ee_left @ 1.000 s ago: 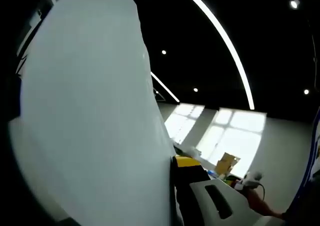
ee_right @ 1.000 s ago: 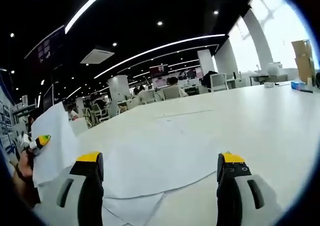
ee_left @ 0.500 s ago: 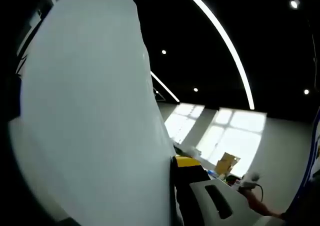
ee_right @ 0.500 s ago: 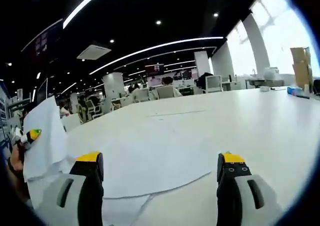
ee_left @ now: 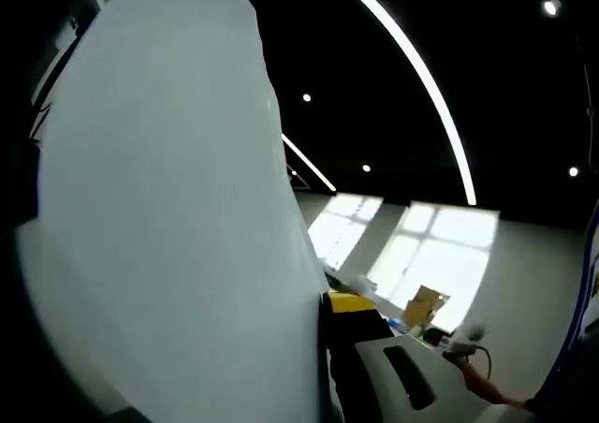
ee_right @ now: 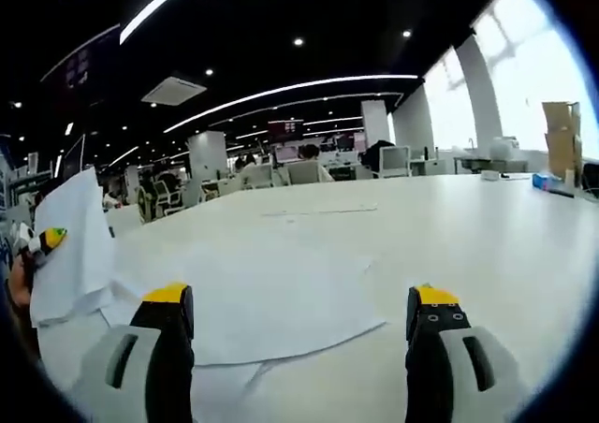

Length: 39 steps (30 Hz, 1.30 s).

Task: Organize the stack of printing papers by aligning and flattening the scattered papers on the table

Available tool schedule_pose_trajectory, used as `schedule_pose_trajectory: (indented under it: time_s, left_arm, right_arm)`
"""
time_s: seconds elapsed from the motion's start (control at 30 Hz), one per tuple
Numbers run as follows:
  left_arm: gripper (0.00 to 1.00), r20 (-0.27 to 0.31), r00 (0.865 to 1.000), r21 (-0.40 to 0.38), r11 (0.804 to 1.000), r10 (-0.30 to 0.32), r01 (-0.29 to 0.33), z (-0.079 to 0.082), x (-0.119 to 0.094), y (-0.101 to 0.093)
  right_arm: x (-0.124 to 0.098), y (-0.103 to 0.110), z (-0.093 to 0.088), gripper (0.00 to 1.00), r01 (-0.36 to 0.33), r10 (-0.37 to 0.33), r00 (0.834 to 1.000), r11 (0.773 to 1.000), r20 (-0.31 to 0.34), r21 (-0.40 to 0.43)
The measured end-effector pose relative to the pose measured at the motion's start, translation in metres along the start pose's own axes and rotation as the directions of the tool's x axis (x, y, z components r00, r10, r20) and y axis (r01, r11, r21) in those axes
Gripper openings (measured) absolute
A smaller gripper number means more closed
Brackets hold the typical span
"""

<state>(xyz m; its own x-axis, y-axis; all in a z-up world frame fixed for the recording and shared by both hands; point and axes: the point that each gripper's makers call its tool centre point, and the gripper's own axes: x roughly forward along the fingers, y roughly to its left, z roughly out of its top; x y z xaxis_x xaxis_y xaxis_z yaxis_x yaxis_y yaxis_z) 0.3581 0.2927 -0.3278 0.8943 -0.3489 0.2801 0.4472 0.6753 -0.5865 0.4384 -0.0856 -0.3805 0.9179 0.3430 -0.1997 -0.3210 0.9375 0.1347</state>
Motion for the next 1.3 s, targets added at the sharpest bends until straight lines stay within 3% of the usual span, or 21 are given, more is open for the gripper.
schedule_pose_trajectory:
  time_s: [0.67,0.9,1.03,1.3]
  left_arm:
    - [0.07,0.000,1.000,0.008,1.000,-0.002,0.002,0.001,0.000,-0.002]
    - [0.07,0.000,1.000,0.007,1.000,-0.003,0.003,0.002,0.000,0.001]
    - [0.07,-0.002,1.000,0.006,1.000,-0.003,0.003,0.002,0.001,0.003]
    - [0.07,-0.003,1.000,0.008,1.000,-0.002,0.002,0.000,0.001,0.000]
  right_arm:
    - [0.003,-0.002,-0.007,0.86,0.028,-0.030,0.999,0.995,-0.023,-0.096]
    - [0.008,0.006,-0.021,0.83,-0.012,0.001,0.995,0.994,-0.101,-0.106]
    - [0.008,0.004,-0.021,0.83,-0.008,-0.001,0.995,0.996,-0.099,-0.089]
    - [0.013,0.005,-0.032,0.81,-0.016,-0.004,0.988,0.992,-0.156,-0.125]
